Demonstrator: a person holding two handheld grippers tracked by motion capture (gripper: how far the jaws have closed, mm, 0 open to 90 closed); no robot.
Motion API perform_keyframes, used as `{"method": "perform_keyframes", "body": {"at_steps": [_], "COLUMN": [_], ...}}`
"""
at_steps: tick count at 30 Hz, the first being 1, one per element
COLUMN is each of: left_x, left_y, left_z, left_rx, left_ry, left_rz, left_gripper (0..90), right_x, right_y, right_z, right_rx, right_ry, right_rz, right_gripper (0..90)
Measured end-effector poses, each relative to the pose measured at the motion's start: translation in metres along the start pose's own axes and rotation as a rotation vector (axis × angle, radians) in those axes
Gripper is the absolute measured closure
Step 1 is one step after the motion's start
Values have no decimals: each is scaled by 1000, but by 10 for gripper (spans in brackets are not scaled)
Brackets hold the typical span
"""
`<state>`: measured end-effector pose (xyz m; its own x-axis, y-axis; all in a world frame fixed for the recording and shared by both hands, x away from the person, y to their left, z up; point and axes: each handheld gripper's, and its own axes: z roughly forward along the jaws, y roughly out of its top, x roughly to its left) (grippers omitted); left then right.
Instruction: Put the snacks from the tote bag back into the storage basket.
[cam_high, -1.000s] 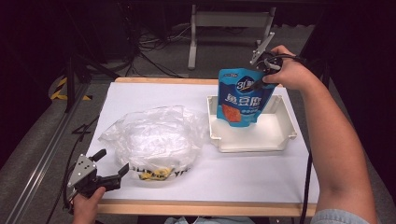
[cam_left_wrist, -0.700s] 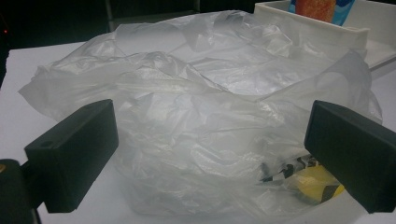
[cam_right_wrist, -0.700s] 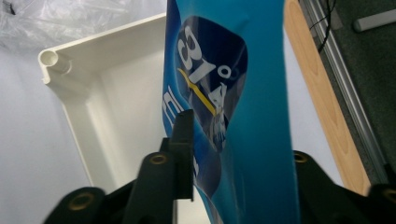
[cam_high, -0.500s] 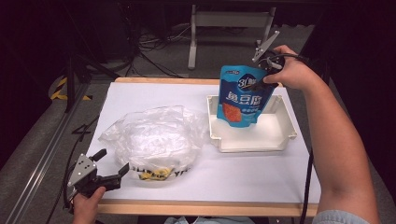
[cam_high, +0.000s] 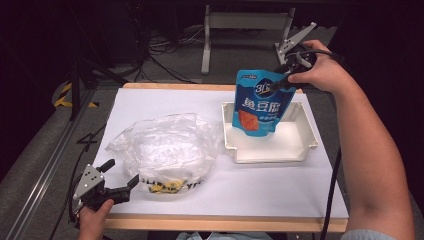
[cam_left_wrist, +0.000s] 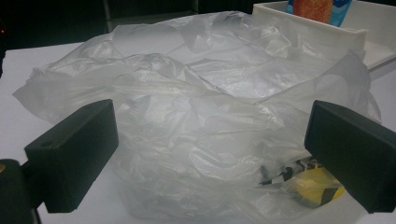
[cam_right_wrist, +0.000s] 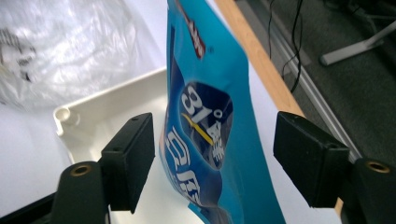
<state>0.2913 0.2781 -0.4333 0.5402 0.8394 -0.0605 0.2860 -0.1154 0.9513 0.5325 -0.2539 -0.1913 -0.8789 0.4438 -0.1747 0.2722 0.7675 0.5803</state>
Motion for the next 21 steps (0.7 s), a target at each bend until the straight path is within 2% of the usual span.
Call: {"method": "perform_keyframes", "body": {"at_steps": [2,6,12,15,21], "left_x": [0,0,-1,-1,-1], "left_y": [0,1,1,1,1], "left_z": [1,1,3,3,3], "left_rx": [1,8,2,3,4], "left_ry": [-3,-7,-9,-7,-5], "left_rz": [1,4,1,0,3], "left_gripper": [36,36,36,36,36], "right_x": [2,6,17,21,41], "right_y": [0,-3,-13,-17,-31], "right_z": [-9,-27,-52,-59,-80], "right_rx": [-32,-107,-198,-221,-328], "right_ry": [-8,-23,-73,-78,-83], "right_rz": [29,59,70,70,88], "right_gripper": [295,294,287,284,273]}}
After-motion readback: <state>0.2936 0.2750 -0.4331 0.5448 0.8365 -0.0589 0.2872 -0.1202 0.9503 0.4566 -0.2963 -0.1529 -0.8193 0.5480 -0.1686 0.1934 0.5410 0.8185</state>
